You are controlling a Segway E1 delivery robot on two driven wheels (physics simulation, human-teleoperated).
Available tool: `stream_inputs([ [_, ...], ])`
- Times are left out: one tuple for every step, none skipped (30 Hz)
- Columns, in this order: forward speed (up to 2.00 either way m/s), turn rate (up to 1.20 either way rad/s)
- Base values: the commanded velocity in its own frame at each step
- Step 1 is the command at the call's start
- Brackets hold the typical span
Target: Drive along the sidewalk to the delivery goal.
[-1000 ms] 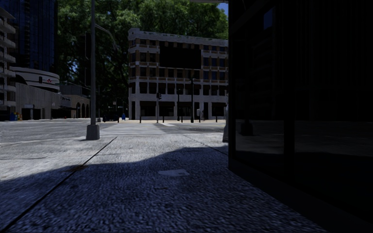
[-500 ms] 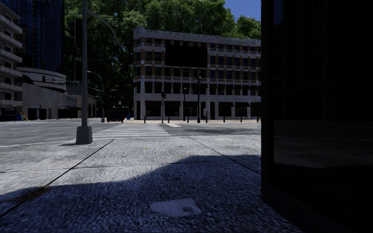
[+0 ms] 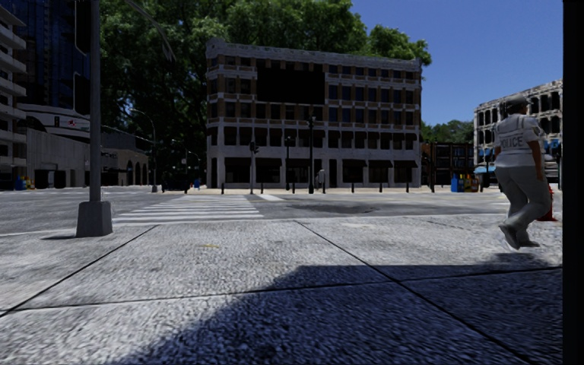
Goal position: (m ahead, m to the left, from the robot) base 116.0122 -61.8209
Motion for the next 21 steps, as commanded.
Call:
stream_inputs([
  [2.00,0.04],
  [2.00,0.07],
  [2.00,0.07],
  [2.00,0.07],
  [2.00,0.07],
  [2.00,0.13],
  [2.00,0.18],
  [2.00,0.22],
  [2.00,0.22],
  [2.00,0.22],
  [2.00,0.23],
  [2.00,0.23],
  [2.00,0.23],
  [2.00,0.23],
  [2.00,0.23],
  [2.00,0.23],
  [2.00,0.23],
  [2.00,0.23],
  [2.00,0.23],
  [2.00,0.24],
  [2.00,0.24],
])
